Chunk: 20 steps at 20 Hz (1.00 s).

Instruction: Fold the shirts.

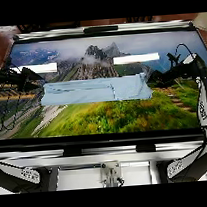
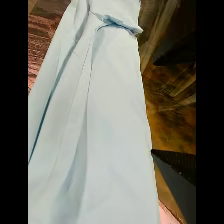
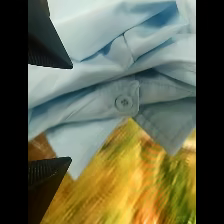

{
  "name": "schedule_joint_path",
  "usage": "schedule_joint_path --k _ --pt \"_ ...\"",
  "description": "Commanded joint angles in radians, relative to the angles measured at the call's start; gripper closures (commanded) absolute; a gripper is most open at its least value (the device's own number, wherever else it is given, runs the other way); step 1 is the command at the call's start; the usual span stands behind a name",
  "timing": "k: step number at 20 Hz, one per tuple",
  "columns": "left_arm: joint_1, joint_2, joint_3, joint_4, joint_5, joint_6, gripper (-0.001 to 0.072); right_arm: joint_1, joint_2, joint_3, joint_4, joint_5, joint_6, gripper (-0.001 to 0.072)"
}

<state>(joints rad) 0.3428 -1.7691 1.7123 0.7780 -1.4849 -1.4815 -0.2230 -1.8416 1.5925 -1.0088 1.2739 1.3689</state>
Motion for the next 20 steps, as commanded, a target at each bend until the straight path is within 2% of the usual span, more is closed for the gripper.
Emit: schedule_joint_path --k 1,11,12,13,14,15,16,18,19,20 --pt "-0.017 0.026 0.01 0.0 0.003 -0.008 0.0116 0.003 -0.052 0.001 0.117 0.006 -0.039 0.0051" --pt "-0.063 0.025 0.01 -0.001 0.002 -0.009 0.0116 0.136 -0.15 0.001 0.119 -0.066 -0.016 0.0054" --pt "-0.066 0.025 0.01 -0.001 0.002 -0.009 0.0116 0.149 -0.149 0.001 0.121 -0.061 -0.017 0.0127" --pt "-0.07 0.025 0.01 -0.001 0.002 -0.009 0.0116 0.158 -0.143 0.002 0.122 -0.052 -0.016 0.0401" --pt "-0.074 0.025 0.01 -0.001 0.002 -0.009 0.0117 0.163 -0.133 0.002 0.128 -0.044 -0.005 0.0598" --pt "-0.078 0.025 0.01 -0.001 0.002 -0.009 0.0116 0.162 -0.114 0.002 0.14 -0.031 -0.006 0.0659" --pt "-0.084 0.026 0.01 -0.001 0.002 -0.009 0.0123 0.159 -0.088 0.002 0.14 -0.022 -0.007 0.066" --pt "-0.102 0.025 0.01 -0.002 0.002 -0.008 0.0403 0.149 -0.012 0.002 0.138 -0.019 -0.011 0.066" --pt "-0.117 0.025 0.01 -0.002 0.005 -0.008 0.0461 0.142 0.035 0.002 0.138 -0.019 -0.01 0.0661" --pt "-0.139 0.024 0.01 -0.002 0.01 -0.007 0.0468 0.137 0.085 0.002 0.137 -0.019 0.003 0.066"
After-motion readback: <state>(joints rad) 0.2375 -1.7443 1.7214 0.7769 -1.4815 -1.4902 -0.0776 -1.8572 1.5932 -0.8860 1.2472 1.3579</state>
